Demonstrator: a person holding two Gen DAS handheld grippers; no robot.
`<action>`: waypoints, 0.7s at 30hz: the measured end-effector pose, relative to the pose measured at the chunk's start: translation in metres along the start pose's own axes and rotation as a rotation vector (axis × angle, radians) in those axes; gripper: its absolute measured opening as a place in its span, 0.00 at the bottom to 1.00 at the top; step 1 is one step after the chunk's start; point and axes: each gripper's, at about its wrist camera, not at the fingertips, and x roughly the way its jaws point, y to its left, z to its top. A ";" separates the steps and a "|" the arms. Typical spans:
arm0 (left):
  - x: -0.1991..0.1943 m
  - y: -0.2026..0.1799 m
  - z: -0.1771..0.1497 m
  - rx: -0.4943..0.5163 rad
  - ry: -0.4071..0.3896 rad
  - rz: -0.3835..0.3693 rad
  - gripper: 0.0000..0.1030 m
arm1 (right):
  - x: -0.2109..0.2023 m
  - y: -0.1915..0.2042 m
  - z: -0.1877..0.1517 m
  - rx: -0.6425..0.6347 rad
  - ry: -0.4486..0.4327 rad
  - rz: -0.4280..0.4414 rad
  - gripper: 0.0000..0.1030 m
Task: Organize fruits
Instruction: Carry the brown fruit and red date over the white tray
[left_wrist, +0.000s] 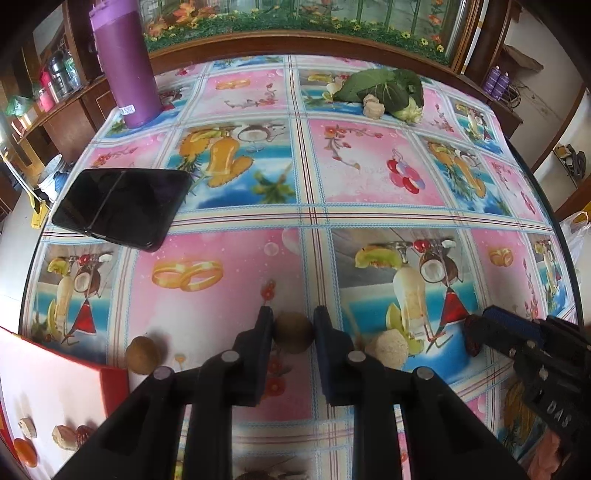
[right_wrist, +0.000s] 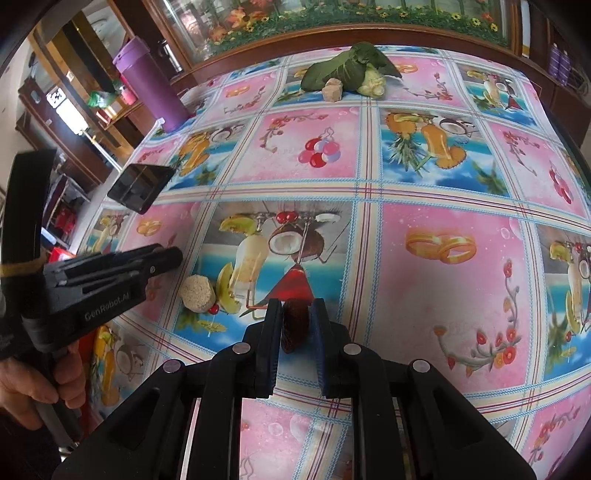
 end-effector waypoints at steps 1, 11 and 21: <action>-0.006 0.000 -0.004 0.001 -0.016 -0.001 0.24 | -0.003 -0.002 0.001 0.010 -0.011 0.004 0.15; -0.100 0.016 -0.051 0.013 -0.268 -0.010 0.24 | -0.022 -0.009 0.004 0.125 -0.120 0.122 0.15; -0.162 0.057 -0.109 -0.045 -0.441 0.029 0.24 | -0.034 0.029 -0.003 0.116 -0.221 0.249 0.15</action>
